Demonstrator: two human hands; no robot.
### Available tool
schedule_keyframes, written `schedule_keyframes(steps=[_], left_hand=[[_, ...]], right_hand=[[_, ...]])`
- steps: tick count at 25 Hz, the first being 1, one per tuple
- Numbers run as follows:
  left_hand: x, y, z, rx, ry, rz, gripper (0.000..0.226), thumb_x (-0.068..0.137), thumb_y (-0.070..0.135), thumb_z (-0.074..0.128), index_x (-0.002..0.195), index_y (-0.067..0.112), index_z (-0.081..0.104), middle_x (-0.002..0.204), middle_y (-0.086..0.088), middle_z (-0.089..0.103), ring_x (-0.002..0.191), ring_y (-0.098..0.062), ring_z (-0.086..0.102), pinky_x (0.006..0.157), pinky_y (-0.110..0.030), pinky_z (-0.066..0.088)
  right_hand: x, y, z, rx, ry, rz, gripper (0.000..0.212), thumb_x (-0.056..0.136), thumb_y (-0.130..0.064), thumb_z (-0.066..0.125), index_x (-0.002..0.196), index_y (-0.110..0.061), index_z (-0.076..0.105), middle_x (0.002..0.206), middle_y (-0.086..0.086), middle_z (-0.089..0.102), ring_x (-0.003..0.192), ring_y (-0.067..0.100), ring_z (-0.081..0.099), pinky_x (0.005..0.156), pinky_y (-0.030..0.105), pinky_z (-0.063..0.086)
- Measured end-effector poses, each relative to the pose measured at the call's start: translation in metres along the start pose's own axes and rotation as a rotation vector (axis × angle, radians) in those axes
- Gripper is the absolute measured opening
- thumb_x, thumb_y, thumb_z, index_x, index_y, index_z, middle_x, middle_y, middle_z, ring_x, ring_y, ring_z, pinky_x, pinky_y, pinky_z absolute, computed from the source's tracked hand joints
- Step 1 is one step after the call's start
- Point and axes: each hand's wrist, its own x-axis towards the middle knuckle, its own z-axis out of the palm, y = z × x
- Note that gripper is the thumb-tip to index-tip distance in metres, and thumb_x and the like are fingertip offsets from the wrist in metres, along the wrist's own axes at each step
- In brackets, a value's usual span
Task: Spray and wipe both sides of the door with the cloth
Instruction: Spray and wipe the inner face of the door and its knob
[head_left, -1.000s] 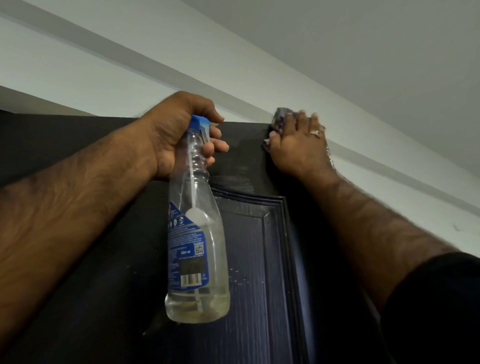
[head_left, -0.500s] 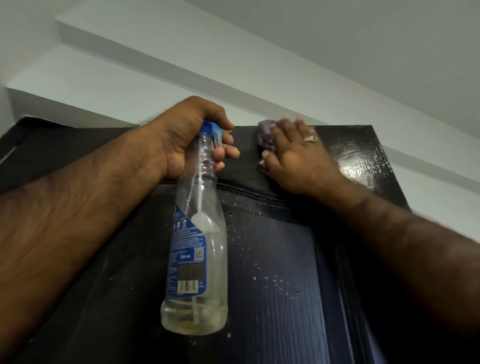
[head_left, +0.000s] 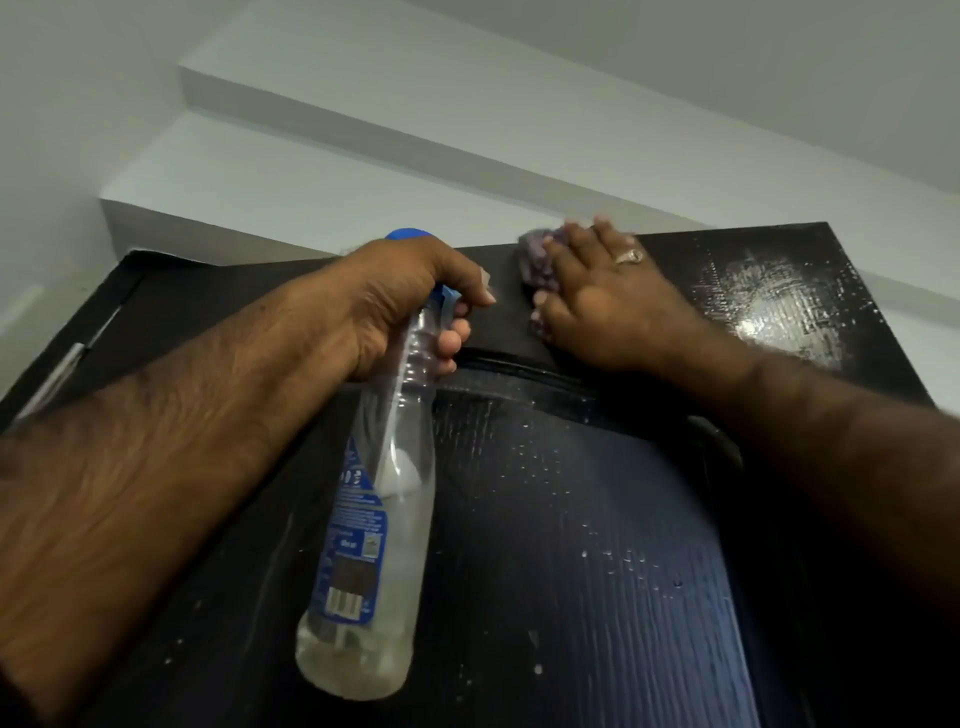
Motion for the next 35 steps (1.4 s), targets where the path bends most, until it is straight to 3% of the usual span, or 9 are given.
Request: schedule_keyframes(steps=[5,10,14,17,19,23,28,31,35], left_hand=[[-0.01,-0.009,-0.028,-0.096,-0.032,-0.072,0.02,0.086,0.023,0.073,0.074,0.013,0.061,0.073,-0.01,0.07,0.039,-0.01,0.05,0.044,-0.022,0.048],[-0.016,-0.007,-0.038,-0.212,-0.02,-0.049,0.014,0.083,0.01,0.066,0.095,0.007,0.06,0.077,-0.013,0.067,0.045,-0.012,0.056,0.044,-0.023,0.049],[-0.026,-0.005,-0.034,-0.263,0.034,0.02,0.008,0.083,0.002,0.054,0.088,0.008,0.056,0.066,-0.011,0.062,0.045,-0.015,0.06,0.045,-0.021,0.048],[-0.032,-0.004,-0.044,-0.229,0.075,0.0,0.011,0.083,0.001,0.059,0.09,0.01,0.059,0.079,-0.019,0.068,0.039,-0.012,0.051,0.045,-0.022,0.048],[-0.034,-0.004,-0.052,-0.164,0.086,-0.025,0.009,0.083,0.004,0.065,0.089,0.011,0.062,0.08,-0.018,0.071,0.04,-0.012,0.05,0.044,-0.023,0.048],[-0.034,-0.01,-0.059,-0.112,0.103,-0.041,0.009,0.083,0.007,0.069,0.084,0.012,0.062,0.064,-0.01,0.058,0.039,-0.013,0.048,0.042,-0.023,0.046],[-0.036,-0.031,-0.06,-0.102,0.153,-0.084,0.016,0.088,0.017,0.068,0.073,0.016,0.062,0.057,-0.005,0.059,0.034,-0.01,0.047,0.04,-0.018,0.045],[-0.041,-0.031,-0.067,-0.132,0.181,-0.093,0.005,0.089,0.017,0.066,0.084,0.018,0.066,0.062,-0.009,0.067,0.031,-0.008,0.045,0.037,-0.019,0.045],[-0.041,-0.032,-0.079,-0.123,0.183,-0.081,0.005,0.089,0.014,0.065,0.086,0.019,0.065,0.068,-0.014,0.069,0.032,-0.009,0.045,0.039,-0.02,0.045]], right_hand=[[-0.059,0.001,0.013,0.006,0.012,-0.419,0.077,0.106,-0.061,0.021,0.169,-0.019,0.033,0.178,0.007,0.02,0.167,0.028,0.011,0.135,0.046,0.014],[0.014,-0.004,0.0,0.022,0.015,0.152,0.095,0.093,-0.071,0.009,0.172,-0.018,0.016,0.179,0.017,0.013,0.165,0.04,0.006,0.134,0.052,0.005],[-0.006,-0.068,0.017,-0.004,-0.007,-0.231,0.084,0.097,-0.066,0.0,0.172,-0.029,0.009,0.179,0.015,0.007,0.166,0.04,0.0,0.134,0.056,0.005],[-0.047,-0.062,0.023,0.006,-0.003,-0.394,0.075,0.105,-0.063,0.007,0.171,-0.031,0.023,0.18,0.009,0.01,0.167,0.032,0.0,0.135,0.052,0.002],[-0.039,-0.044,0.02,-0.064,0.066,-0.27,0.075,0.106,-0.06,0.011,0.169,-0.024,0.032,0.178,0.01,0.018,0.167,0.034,0.003,0.133,0.058,0.002],[0.022,-0.037,0.007,-0.027,0.012,0.154,0.077,0.108,-0.055,0.017,0.171,-0.013,0.014,0.18,0.015,-0.004,0.165,0.034,-0.017,0.127,0.061,-0.016],[0.0,-0.11,0.023,0.064,-0.014,-0.155,0.086,0.101,-0.057,0.008,0.171,-0.006,0.011,0.179,0.017,0.0,0.166,0.034,-0.006,0.131,0.057,-0.007],[-0.014,-0.114,0.024,0.059,-0.007,-0.311,0.071,0.112,-0.051,0.026,0.171,-0.013,0.019,0.18,0.008,0.008,0.167,0.027,0.002,0.133,0.05,-0.001],[0.047,-0.085,0.015,0.018,0.034,0.007,0.07,0.114,-0.048,0.027,0.171,-0.008,0.016,0.18,0.013,0.009,0.167,0.031,0.003,0.133,0.055,0.002]])
